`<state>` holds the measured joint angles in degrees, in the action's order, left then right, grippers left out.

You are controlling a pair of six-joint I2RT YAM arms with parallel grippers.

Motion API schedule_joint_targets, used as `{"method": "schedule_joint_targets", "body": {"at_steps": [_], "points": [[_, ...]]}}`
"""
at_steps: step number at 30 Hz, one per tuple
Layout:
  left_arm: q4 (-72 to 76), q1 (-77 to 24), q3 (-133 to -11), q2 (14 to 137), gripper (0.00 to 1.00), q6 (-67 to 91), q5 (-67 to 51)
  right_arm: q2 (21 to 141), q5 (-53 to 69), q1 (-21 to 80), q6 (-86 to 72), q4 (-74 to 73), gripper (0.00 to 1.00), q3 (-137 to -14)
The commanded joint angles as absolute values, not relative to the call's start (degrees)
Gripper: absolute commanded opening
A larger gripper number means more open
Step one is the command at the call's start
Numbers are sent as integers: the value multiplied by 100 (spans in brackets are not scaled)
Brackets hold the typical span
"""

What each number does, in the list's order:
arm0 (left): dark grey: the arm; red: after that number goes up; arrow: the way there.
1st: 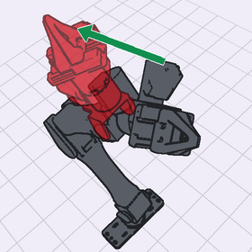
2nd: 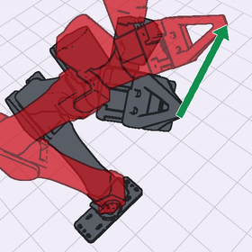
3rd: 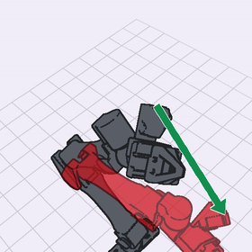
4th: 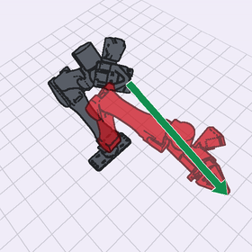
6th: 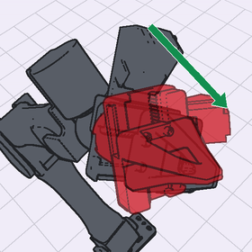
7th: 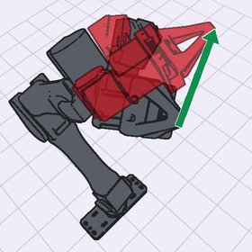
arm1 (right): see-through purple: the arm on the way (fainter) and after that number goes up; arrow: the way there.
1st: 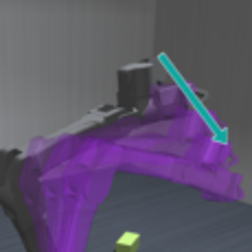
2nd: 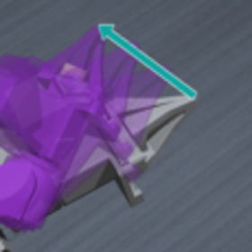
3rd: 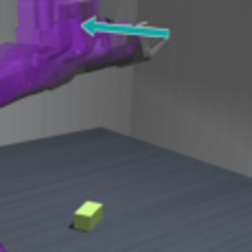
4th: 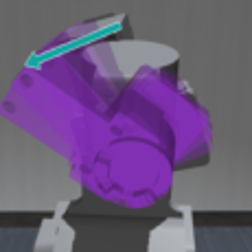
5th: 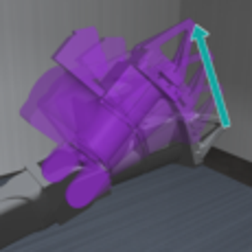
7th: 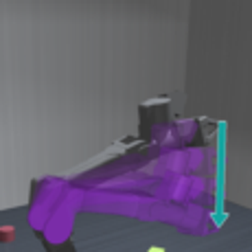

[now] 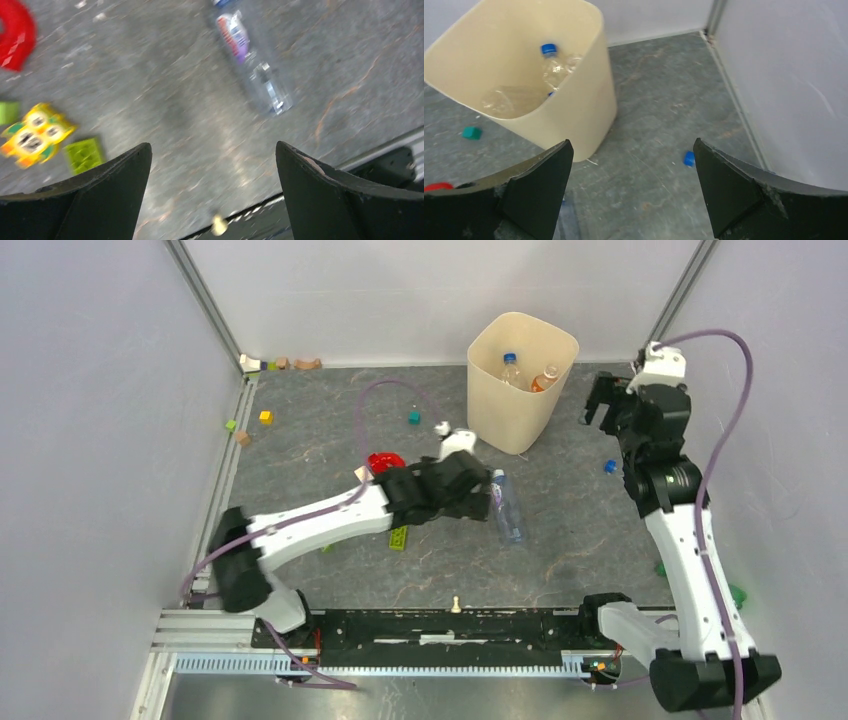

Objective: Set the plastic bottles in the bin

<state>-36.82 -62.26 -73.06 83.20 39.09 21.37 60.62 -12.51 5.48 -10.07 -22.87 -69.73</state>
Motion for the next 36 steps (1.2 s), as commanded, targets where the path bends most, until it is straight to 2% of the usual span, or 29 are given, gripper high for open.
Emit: {"method": "schedule_joint_targets", "body": {"at_steps": [1, 5, 11, 20, 23, 26, 32, 36], "points": [[-3726, -6552, -8892, 9882, 100, 4769, 2612, 5280, -2291, 527, -1160, -2512, 98, -6676], [-4412, -6636, -10656, 11560, 100, 4864, 2723, 4951, -2054, 527, -1084, -2725, 98, -6623], [-5558, -6630, -12632, 13167, 100, 4772, 3184, 4406, -1824, 527, -1075, -2813, 98, -6403], [-5629, -6529, -12438, 13676, 99, 4854, 3109, 4094, -1589, 522, -936, -2848, 98, -6226], [-5476, -6519, -12216, 13730, 92, 4834, 3004, 4074, -1563, 527, -916, -2845, 98, -6182], [-5391, -6520, -12002, 13748, 80, 4845, 2908, 4037, -1568, 527, -903, -2848, 98, -6143], [-4993, -6509, -11522, 13632, 68, 4760, 2742, 3955, -1540, 527, -903, -2832, 98, -6109], [-4867, -6498, -11249, 13463, 50, 4687, 2752, 3930, -1514, 523, -891, -2828, 98, -6109]]}}
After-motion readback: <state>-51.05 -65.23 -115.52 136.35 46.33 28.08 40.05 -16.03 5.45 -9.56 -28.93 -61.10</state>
